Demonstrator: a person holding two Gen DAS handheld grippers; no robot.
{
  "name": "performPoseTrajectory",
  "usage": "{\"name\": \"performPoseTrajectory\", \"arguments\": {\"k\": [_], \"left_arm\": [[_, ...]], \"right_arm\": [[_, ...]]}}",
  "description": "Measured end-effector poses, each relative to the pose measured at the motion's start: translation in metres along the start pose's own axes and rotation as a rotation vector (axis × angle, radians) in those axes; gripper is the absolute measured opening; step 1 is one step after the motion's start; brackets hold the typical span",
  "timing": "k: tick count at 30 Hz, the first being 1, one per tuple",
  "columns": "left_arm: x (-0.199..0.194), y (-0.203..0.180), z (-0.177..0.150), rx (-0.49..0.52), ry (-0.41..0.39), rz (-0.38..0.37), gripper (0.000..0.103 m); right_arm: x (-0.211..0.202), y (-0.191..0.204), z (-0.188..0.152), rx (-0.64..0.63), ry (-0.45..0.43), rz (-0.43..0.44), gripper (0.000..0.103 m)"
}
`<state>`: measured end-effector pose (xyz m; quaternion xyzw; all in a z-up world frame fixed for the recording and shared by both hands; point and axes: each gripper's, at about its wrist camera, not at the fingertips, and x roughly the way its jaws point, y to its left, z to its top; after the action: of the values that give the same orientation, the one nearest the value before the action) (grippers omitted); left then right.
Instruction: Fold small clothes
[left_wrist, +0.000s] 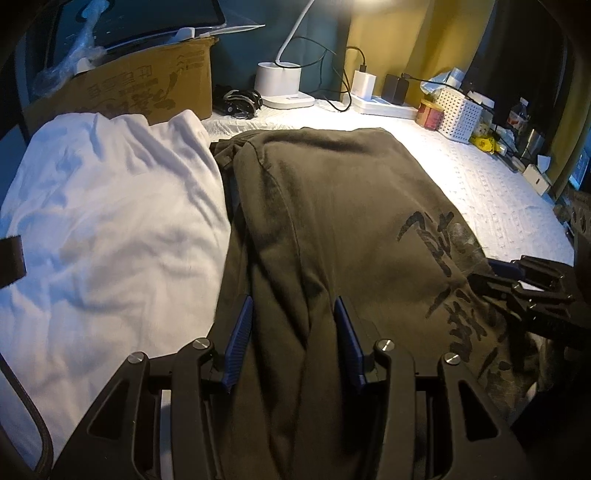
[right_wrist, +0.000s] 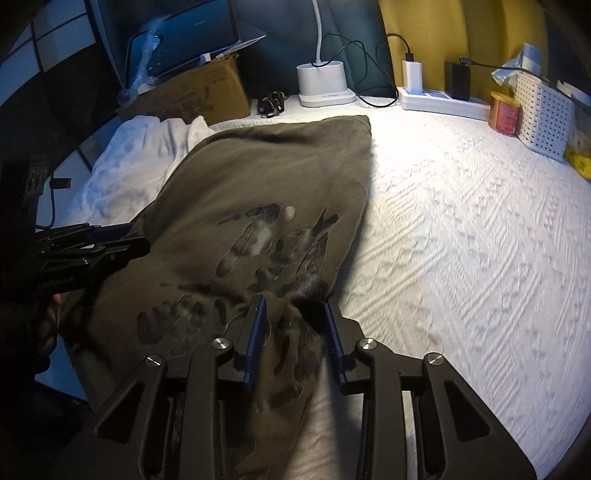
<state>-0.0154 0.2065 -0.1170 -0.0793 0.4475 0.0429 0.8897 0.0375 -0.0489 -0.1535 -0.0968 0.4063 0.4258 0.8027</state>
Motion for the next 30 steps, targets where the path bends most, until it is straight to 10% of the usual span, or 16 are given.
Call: {"name": "performPoseTrajectory", "arguments": {"k": [13,19,30], "left_arm": [[-0.034,-0.028,-0.012,-0.002,-0.071,0.014,0.046],[-0.035,-0.053,-0.015,0.006,-0.077,0.012,0.076],[-0.025,-0.103,-0.015,0.054,-0.098,0.036,0.076]], "right_arm": [[-0.021,-0.004,-0.016,-0.012,-0.027,0.008,0.032],[-0.039,-0.011,-0.024,-0.026,-0.068,0.008,0.058],[-0.069,-0.051,-0.041,0.02,-0.113,-0.05,0.069]]}}
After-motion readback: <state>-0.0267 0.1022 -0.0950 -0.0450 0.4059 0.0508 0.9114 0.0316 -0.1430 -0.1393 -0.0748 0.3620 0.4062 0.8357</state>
